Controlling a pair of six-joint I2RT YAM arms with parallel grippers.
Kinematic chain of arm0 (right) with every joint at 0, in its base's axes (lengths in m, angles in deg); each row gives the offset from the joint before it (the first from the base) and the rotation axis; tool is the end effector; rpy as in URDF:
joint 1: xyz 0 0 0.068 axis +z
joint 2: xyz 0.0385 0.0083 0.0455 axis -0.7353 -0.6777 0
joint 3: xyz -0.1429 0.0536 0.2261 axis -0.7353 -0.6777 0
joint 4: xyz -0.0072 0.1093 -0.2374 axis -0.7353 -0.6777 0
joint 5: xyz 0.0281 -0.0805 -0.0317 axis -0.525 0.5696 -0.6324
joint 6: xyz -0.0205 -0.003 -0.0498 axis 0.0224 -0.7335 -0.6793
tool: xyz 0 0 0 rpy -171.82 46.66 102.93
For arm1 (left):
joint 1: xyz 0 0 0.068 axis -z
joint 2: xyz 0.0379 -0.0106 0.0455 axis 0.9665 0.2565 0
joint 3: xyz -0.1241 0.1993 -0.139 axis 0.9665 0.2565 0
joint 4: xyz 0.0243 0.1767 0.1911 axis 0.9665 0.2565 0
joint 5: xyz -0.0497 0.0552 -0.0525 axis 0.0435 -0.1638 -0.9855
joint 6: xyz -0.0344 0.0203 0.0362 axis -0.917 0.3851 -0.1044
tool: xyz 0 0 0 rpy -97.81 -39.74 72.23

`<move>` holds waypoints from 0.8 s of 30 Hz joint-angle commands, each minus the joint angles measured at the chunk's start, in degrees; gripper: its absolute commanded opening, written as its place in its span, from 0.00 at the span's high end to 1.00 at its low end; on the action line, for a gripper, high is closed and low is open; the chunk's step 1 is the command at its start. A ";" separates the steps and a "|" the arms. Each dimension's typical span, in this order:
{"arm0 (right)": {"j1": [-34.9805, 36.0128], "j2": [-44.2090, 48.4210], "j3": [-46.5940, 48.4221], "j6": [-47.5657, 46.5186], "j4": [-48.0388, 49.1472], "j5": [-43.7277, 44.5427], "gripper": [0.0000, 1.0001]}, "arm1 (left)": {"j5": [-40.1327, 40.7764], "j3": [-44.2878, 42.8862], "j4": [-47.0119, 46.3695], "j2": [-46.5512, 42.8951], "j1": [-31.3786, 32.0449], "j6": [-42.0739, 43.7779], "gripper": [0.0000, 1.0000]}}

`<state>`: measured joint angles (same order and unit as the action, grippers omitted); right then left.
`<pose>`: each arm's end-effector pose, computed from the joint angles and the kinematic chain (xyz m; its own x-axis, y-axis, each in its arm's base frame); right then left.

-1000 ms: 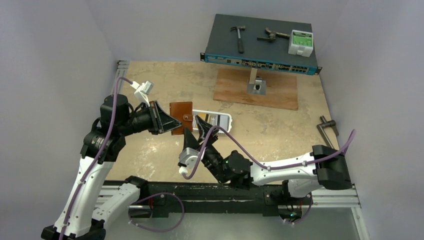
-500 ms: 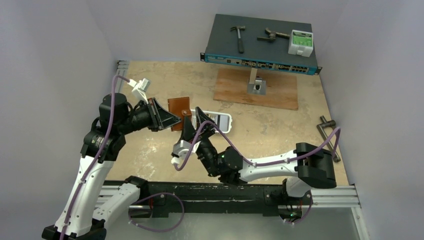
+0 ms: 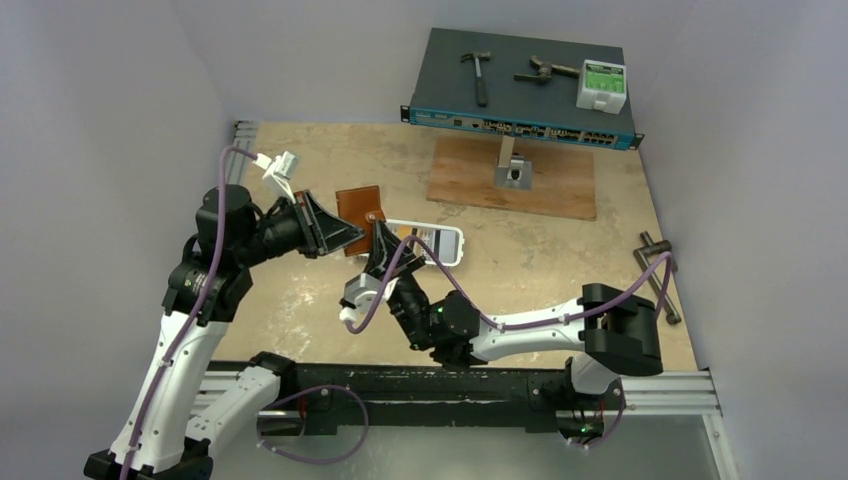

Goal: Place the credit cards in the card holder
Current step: Place the card holder at the center of the board.

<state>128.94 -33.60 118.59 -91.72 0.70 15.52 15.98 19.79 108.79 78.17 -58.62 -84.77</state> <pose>0.0745 0.3350 0.3285 0.6132 -0.4215 -0.6680 -0.1473 0.7698 -0.6210 0.1362 -0.0622 0.4112 -0.7258 -0.3549 -0.5893 0.3775 0.5106 -0.7725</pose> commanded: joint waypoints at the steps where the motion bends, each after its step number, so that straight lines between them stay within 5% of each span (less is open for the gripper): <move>1: -2.05 1.28 -1.45 1.99 9.29 5.69 1.00 | -7.66 -0.83 1.93 -0.89 1.04 -0.65 1.00; 24: -4.35 11.78 -6.47 22.68 4.42 7.51 1.00 | -6.26 0.56 2.38 -1.31 0.63 0.59 1.00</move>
<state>124.57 -25.95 113.04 -76.75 6.01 19.22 10.76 20.75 111.70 77.01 -58.12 -84.68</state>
